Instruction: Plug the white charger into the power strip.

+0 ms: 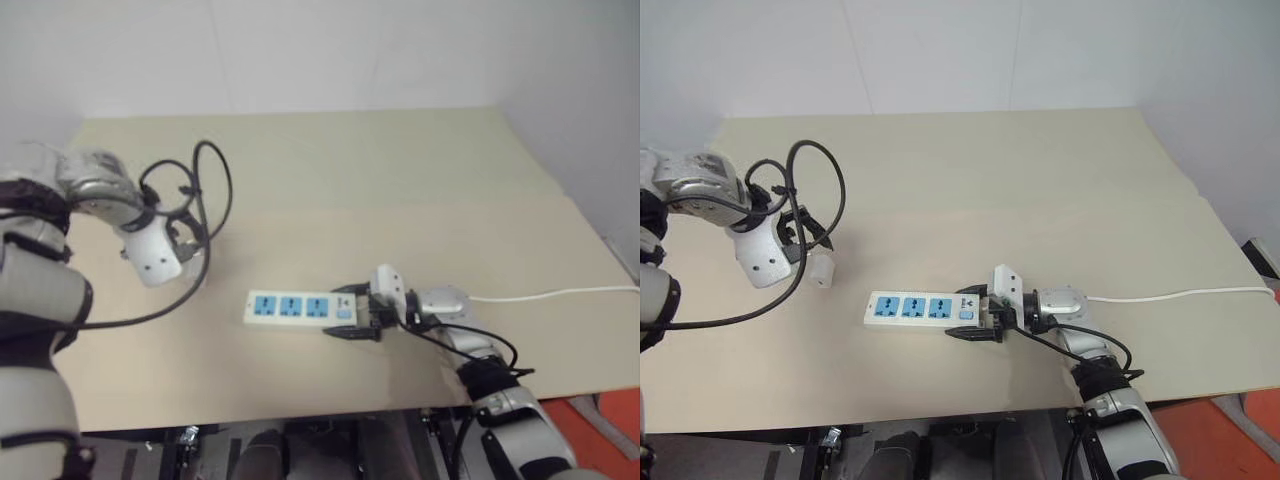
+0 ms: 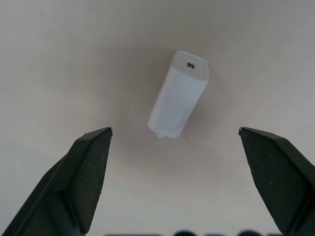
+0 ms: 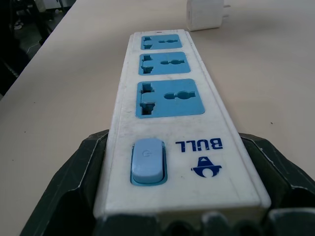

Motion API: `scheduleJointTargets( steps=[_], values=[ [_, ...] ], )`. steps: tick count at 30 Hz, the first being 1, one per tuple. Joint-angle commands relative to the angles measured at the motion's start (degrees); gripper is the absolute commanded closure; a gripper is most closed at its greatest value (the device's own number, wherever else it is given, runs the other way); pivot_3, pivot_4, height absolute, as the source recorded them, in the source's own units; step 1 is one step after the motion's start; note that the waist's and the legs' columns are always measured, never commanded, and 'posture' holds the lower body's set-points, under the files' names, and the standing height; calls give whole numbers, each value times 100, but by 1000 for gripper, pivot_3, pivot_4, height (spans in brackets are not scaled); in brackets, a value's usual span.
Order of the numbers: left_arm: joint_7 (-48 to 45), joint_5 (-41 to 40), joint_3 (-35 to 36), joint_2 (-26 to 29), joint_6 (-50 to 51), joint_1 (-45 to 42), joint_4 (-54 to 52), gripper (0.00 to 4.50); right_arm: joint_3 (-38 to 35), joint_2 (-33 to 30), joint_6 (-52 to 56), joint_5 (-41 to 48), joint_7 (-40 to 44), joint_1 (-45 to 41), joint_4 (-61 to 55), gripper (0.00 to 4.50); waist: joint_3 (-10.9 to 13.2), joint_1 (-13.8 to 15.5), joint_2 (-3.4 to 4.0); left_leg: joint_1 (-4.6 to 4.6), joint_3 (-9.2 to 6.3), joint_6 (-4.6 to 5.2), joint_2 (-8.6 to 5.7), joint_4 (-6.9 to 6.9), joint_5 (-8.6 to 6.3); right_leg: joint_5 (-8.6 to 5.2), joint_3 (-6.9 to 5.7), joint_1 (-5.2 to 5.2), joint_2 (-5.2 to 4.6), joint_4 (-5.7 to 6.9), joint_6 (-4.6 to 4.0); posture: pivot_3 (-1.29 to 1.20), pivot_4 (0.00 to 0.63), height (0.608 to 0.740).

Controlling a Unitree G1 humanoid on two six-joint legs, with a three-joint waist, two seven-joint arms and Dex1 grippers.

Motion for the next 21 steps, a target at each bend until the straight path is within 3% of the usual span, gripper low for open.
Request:
scheduleJointTargets(
  steps=[1, 6, 11, 21],
  values=[
    [1672, 1106, -620, 60, 136, -322, -191, 0, -64, -68, 71, 117, -27, -10, -274, 1076, 0, 17, 0, -1, 0, 0, -1, 0, 0, 0, 0, 0, -1, 0, 0, 0, 150, 740],
    [3684, 2225, -1521, -144, 431, -451, -162, 0, -47, -124, 143, 150, -43, -4, -347, 1076, 0, 82, -1, 0, 1, 0, -4, 0, 0, 0, 0, -1, -3, 1, 3, 0, 150, 740],
    [5059, 2872, -2193, -389, 702, -533, 34, 0, -45, -164, 199, 176, -60, 15, -418, 1076, 0, 94, -1, -8, 1, 0, -7, 3, 0, 2, 0, -6, -6, 2, 7, 0, 150, 740],
    [6004, 3165, -2763, -686, 566, -598, 321, 0, -51, -191, 254, 199, -116, 94, -522, 1076, -1, 91, -4, -57, 3, -7, -22, 9, 4, 5, 0, -63, -19, 21, 11, 0, 150, 740]
  ],
)
